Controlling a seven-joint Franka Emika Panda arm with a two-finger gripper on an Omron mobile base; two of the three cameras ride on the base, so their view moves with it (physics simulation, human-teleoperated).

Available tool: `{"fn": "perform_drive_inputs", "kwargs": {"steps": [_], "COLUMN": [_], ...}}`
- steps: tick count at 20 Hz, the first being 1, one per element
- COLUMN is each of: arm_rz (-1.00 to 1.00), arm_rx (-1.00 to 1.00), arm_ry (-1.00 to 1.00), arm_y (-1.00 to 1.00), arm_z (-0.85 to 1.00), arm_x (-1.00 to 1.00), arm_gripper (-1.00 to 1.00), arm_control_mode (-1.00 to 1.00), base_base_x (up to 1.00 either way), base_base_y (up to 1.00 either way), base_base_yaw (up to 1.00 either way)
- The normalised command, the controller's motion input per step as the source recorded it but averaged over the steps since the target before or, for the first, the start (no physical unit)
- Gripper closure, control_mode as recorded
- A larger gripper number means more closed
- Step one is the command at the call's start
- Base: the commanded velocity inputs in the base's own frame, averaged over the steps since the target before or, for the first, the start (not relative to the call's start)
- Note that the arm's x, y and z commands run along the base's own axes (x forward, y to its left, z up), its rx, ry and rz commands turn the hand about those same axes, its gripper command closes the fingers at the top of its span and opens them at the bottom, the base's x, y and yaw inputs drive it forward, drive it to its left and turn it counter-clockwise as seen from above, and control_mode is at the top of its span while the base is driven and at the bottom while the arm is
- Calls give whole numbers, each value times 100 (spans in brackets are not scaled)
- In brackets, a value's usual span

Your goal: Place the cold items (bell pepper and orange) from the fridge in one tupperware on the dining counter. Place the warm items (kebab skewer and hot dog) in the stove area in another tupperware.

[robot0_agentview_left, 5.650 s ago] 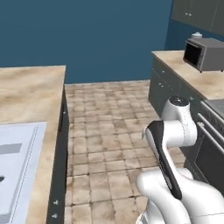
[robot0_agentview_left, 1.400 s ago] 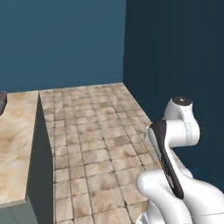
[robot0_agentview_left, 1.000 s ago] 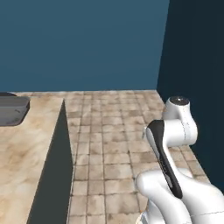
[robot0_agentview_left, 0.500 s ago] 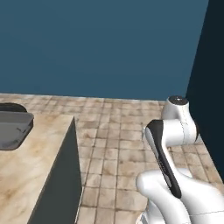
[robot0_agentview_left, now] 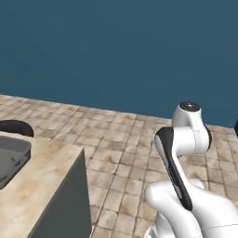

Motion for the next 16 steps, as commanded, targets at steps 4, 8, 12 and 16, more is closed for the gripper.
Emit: {"fn": "perform_drive_inputs", "kwargs": {"steps": [4, 8, 12, 16], "arm_rz": [0, 0, 0, 0], "arm_rx": [0, 0, 0, 0], "arm_ry": [0, 0, 0, 0], "arm_y": [0, 0, 0, 0], "arm_z": [0, 0, 0, 0], "arm_x": [0, 0, 0, 0], "arm_gripper": [100, 100, 100, 100], "arm_control_mode": [100, 100, 100, 100], "base_base_x": [100, 100, 100, 57], "base_base_y": [-61, -61, -62, -39], "base_base_yaw": [41, 53, 57, 80]}}
